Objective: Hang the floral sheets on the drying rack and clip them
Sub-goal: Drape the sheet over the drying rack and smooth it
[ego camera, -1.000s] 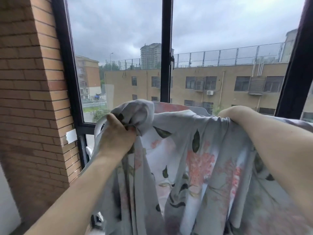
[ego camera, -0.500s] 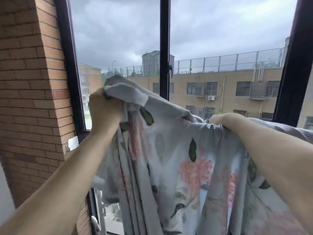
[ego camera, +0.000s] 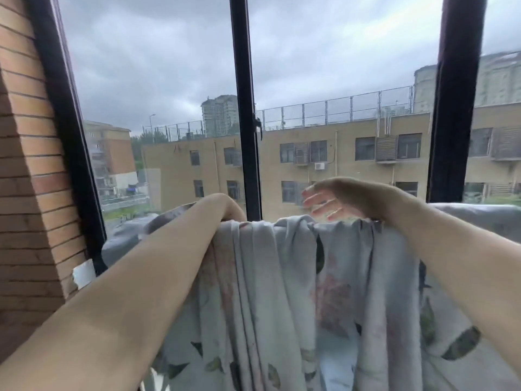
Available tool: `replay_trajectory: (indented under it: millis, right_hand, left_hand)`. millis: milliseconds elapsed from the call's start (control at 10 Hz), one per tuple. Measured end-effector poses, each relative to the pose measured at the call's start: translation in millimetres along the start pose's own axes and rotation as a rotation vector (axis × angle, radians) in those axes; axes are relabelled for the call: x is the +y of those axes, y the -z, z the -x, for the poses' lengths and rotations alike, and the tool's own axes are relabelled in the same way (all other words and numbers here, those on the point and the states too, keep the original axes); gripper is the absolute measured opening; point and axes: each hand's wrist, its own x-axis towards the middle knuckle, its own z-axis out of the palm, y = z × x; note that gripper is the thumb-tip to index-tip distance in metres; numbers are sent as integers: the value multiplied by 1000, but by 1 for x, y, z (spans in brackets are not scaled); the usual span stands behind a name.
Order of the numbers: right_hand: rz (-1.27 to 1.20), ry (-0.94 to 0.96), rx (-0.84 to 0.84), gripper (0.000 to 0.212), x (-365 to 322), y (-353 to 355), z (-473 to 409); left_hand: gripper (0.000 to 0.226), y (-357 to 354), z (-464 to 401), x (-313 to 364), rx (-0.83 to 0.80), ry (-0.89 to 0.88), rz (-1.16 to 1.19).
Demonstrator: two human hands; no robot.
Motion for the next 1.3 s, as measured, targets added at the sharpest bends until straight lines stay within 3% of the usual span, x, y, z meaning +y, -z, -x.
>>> replay_trajectory:
  millis: [100,200,400,500,600,700,800,900,1000,1100,1200,1300]
  right_hand:
    - [144,-215,-511,66,-28,-16,5]
    - [53,-204,-619,31,-35,-30,-1]
    - [-110,104,-201,27,-17,-43,-22]
    - [-110,174,-72,25,-11,-38,-28]
    - [-27,178,-38,31,-2,-33,-28]
    - [217,287,243,39,8,-21,-18]
    - [528,405,578,38,26,-7,10]
    - [819,448,926,36,85,6,51]
    - [879,227,1156,55,153,1,78]
    - [236,-244,1191,83,173,-20,84]
    - [-393,-396,1005,93,169,-38,89]
    - [-560,-333,482,57,188,-57,104]
  left_hand:
    - [41,-5,13,1,67,-79,-67]
    - [37,-13,10,-6,135,-116,-111]
    - [27,-20,62,-26,446,-370,-58]
    - [45,-53,88,-16,667,-532,-76]
    - [37,-78,96,9,772,-572,-155]
    - [50,-75,92,26,822,-525,-273]
    - [64,-65,78,33,719,-485,-215]
    - [71,-58,61,30,735,-382,-217]
    - [63,-52,49,38,759,-289,-189]
    - [59,-55,43,64,816,-247,-122]
    - [59,-60,42,81,835,-219,-61]
    - [70,-60,43,70,811,-158,-27]
